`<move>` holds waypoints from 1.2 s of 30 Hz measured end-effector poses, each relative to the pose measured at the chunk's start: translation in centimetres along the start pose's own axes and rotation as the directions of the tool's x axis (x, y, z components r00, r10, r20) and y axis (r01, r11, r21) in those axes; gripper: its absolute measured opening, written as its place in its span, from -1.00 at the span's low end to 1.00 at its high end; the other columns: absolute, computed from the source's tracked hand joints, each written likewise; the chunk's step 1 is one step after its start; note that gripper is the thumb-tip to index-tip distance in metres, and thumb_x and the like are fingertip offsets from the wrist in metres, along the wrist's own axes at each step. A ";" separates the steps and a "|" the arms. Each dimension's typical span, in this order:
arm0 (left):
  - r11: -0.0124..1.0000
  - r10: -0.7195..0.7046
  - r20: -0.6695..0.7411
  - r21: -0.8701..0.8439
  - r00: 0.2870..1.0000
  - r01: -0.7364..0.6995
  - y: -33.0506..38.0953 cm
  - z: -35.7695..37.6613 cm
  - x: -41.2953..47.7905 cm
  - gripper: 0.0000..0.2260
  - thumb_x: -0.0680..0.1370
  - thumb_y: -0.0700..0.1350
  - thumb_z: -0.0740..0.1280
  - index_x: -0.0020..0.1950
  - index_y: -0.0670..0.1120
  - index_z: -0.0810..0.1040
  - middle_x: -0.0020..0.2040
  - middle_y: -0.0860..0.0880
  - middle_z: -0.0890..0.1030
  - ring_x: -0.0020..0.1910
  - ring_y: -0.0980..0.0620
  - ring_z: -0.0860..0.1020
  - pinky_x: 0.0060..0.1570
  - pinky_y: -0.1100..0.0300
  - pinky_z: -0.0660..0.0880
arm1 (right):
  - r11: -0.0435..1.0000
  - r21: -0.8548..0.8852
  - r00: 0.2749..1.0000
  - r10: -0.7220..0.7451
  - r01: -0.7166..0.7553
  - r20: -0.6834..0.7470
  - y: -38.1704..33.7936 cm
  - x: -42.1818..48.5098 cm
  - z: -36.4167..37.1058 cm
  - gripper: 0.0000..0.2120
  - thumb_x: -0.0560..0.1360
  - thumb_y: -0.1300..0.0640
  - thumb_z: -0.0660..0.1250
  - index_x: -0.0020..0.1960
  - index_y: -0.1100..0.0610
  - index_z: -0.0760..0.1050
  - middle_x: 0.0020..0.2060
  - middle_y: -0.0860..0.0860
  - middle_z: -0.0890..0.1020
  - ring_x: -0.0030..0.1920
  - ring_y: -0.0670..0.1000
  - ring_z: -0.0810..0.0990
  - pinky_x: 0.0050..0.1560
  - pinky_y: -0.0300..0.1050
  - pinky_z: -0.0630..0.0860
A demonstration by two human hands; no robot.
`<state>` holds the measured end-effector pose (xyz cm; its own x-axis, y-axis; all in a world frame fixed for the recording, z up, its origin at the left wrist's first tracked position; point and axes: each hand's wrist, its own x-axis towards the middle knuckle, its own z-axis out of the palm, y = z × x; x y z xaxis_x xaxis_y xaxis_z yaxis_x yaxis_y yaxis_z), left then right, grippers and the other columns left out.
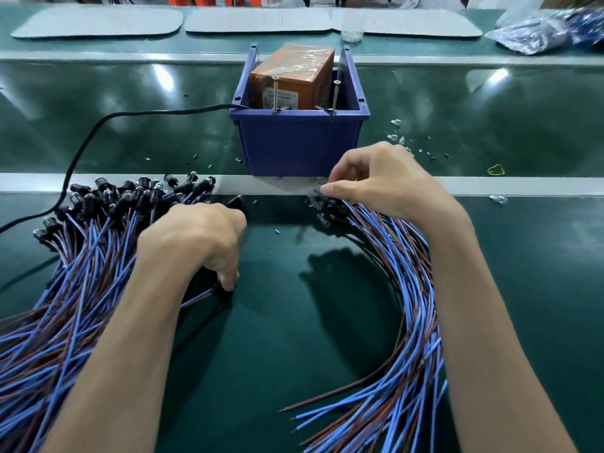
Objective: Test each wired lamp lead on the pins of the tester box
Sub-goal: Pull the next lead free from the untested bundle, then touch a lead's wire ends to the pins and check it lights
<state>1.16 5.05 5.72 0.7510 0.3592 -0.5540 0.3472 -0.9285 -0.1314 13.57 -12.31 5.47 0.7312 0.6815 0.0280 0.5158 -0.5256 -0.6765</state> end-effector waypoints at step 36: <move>-0.909 -0.250 -0.052 -0.330 0.967 -0.253 7.0 -2.2 -2.0 -0.62 0.68 0.00 0.00 0.30 -0.22 0.40 0.06 -0.10 0.63 0.02 0.01 0.61 0.02 0.15 0.50 | 0.248 0.961 0.978 0.133 0.122 -0.159 -2.2 0.2 -0.1 -0.52 0.67 -0.01 0.02 -0.28 0.21 0.44 -0.56 -0.02 0.37 -0.51 -0.05 0.38 -0.21 -0.09 0.59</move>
<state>3.32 -1.99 7.72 0.6685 0.5845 -0.4599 -0.3205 0.7844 0.5311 12.59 -11.08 6.99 0.8548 0.5161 0.0541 -0.2119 0.4423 -0.8715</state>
